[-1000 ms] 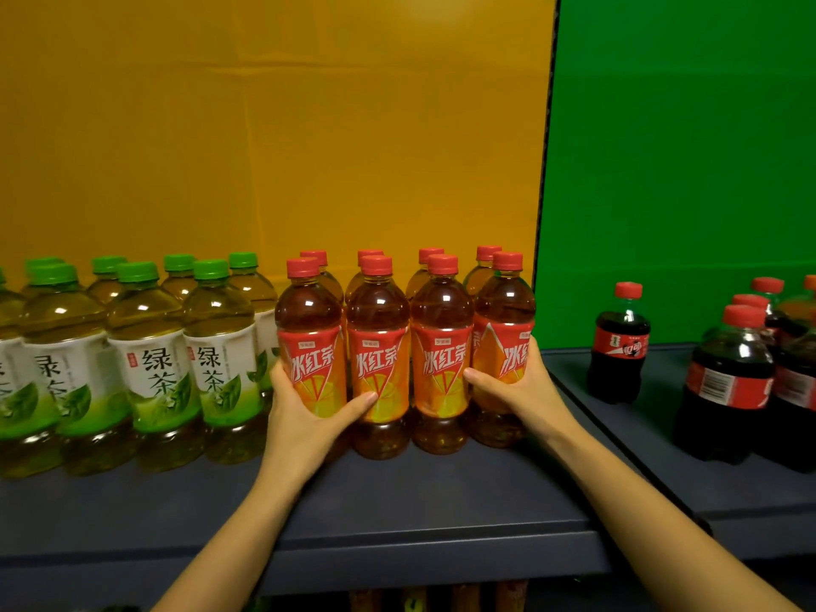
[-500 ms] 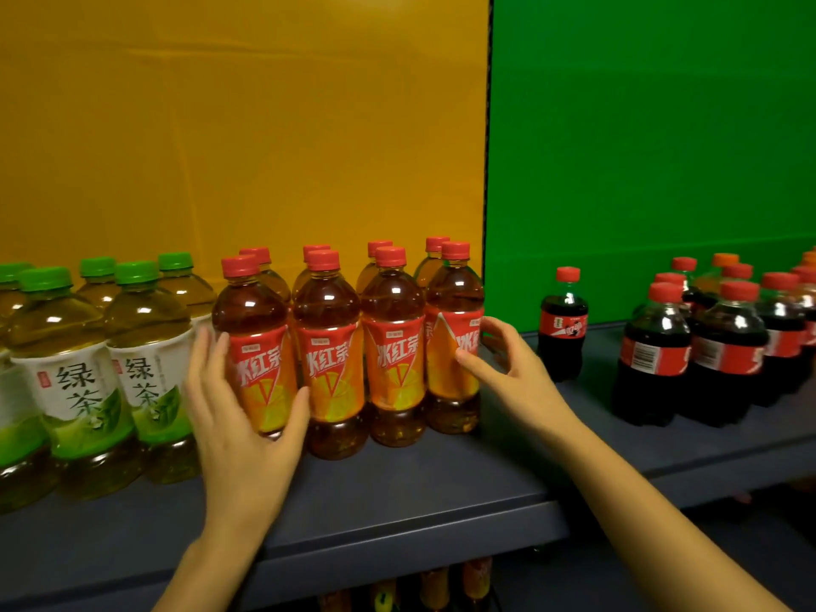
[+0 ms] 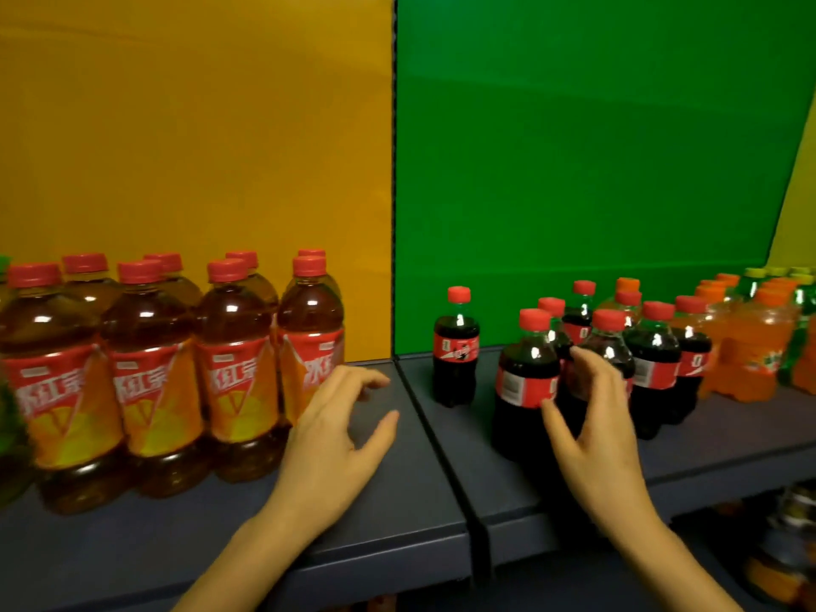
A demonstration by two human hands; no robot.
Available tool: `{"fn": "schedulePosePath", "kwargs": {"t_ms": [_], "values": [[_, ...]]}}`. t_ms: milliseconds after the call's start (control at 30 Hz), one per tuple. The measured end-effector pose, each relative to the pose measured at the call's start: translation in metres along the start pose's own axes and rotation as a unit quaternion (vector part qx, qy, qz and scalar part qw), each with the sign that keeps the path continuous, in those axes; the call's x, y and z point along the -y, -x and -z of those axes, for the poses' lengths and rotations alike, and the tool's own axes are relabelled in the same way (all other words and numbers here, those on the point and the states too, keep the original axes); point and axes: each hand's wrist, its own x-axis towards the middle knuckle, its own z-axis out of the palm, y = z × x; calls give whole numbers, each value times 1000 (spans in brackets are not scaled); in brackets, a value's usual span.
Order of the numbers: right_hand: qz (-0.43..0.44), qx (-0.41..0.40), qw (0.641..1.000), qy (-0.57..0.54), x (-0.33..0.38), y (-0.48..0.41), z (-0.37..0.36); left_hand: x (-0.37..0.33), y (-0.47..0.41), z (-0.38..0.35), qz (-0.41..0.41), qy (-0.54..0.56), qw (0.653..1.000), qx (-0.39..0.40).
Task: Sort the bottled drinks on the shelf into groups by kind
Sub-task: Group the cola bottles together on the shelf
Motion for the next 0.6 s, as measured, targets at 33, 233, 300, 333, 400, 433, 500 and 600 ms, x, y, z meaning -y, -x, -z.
{"fn": "schedulePosePath", "kwargs": {"t_ms": [33,233,300,333,400,433,500,600], "values": [[5,27,1000,2,-6,1,-1,0,-9,-15,18,-3,1000,14],[-7,111,993,-41,-21,4,-11,12,-69,-95,161,-14,983,81],[-2,121,992,-47,-23,3,-12,19,-82,-114,191,26,976,100],[-2,133,990,-48,-24,2,-13,23,-87,-121,203,53,973,101],[-17,173,983,-62,-23,1,-15,27,-92,-131,228,104,964,83],[-32,196,977,-75,-22,0,-17,28,-93,-133,238,120,961,71],[-60,236,964,-103,-20,-4,-22,31,-92,-133,249,132,957,62],[-80,270,950,-131,-17,-13,-34,38,-91,-128,246,130,958,63]]}}
